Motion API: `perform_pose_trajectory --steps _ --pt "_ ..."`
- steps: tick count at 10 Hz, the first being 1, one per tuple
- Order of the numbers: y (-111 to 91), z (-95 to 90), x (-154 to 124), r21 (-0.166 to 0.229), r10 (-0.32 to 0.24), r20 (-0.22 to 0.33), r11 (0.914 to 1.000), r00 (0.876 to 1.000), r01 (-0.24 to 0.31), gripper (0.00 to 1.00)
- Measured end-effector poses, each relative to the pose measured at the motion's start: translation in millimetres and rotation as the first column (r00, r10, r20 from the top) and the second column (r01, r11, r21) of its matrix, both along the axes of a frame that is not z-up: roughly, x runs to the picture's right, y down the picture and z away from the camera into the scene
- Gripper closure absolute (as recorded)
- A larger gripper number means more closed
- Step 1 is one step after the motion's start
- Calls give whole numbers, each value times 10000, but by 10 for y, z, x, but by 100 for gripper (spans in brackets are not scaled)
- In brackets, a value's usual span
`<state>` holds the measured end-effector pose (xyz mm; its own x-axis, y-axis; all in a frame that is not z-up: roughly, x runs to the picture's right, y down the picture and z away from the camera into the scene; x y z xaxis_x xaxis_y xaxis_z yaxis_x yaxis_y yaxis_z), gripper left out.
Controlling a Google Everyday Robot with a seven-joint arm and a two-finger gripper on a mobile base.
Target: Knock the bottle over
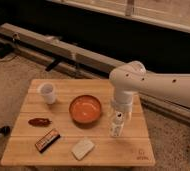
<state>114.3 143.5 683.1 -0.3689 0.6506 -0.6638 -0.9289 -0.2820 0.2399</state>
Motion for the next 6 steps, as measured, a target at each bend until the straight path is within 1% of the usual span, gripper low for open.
perform_pose_trajectory --steps 3,6 --pt "-42 62 -174 -178 -30 322 9998 9995 35 35" --pt "-105 131 -348 -271 -84 677 9996 9977 103 35"
